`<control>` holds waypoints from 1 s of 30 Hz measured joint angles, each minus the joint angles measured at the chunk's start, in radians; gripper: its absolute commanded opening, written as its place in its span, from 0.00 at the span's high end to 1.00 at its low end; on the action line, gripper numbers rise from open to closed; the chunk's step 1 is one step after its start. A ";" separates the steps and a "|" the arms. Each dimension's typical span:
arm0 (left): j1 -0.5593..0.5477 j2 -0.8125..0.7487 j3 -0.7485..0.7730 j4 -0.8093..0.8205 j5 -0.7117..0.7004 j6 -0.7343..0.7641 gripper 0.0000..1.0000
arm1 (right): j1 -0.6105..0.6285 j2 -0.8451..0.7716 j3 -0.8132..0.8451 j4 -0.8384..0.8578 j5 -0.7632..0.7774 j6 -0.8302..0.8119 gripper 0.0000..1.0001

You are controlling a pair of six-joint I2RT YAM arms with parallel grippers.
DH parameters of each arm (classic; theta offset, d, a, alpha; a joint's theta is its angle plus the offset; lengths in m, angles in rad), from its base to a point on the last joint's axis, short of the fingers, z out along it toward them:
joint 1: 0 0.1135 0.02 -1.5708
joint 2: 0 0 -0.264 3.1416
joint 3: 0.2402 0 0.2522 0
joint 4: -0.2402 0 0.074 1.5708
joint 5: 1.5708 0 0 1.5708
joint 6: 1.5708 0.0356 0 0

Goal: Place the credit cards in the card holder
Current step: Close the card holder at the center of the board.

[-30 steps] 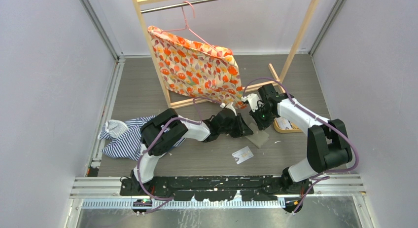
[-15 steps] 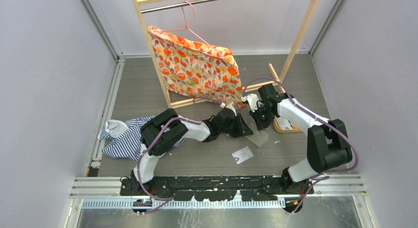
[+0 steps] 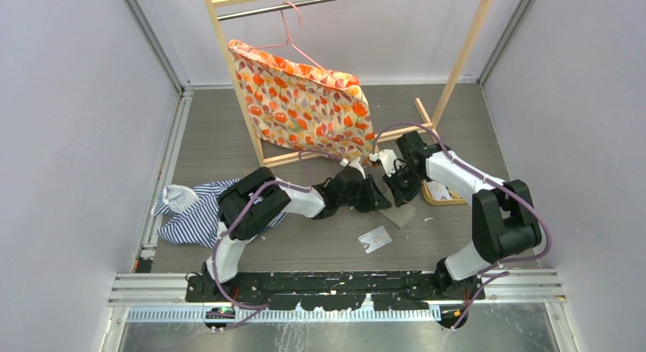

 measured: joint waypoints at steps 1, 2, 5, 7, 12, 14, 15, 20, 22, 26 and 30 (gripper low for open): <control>0.000 0.000 0.000 0.000 0.000 0.000 0.77 | 0.003 0.003 0.000 0.000 0.000 0.000 0.99; 0.000 0.000 0.000 0.000 0.001 0.000 0.77 | 0.007 0.006 0.000 0.000 0.000 0.000 0.99; 0.000 0.000 0.000 0.001 0.001 0.000 0.78 | 0.014 0.010 0.001 0.001 0.001 0.000 0.99; 0.001 0.000 0.000 0.001 0.002 0.000 0.78 | 0.018 0.011 0.001 0.001 0.003 0.001 0.99; 0.001 0.000 0.000 0.001 0.002 0.000 0.78 | 0.021 0.013 0.001 0.002 0.008 0.004 0.99; 0.000 0.000 0.000 0.001 0.002 0.000 0.78 | 0.021 0.014 0.001 0.002 0.009 0.004 0.99; 0.000 0.000 0.000 0.001 0.002 0.000 0.78 | 0.023 0.017 0.002 0.002 0.010 0.004 0.99; 0.000 0.000 0.000 0.002 0.002 0.000 0.78 | 0.028 0.039 0.006 0.001 0.013 0.007 0.99; 0.001 0.000 0.000 0.002 0.002 0.000 0.78 | 0.031 0.047 0.007 0.000 0.013 0.009 0.99; 0.001 0.002 0.000 0.003 0.002 0.000 0.78 | 0.034 0.052 0.008 0.001 0.019 0.016 0.99; 0.001 0.002 0.000 0.005 0.003 0.000 0.78 | 0.031 0.052 0.017 0.001 0.011 0.024 0.99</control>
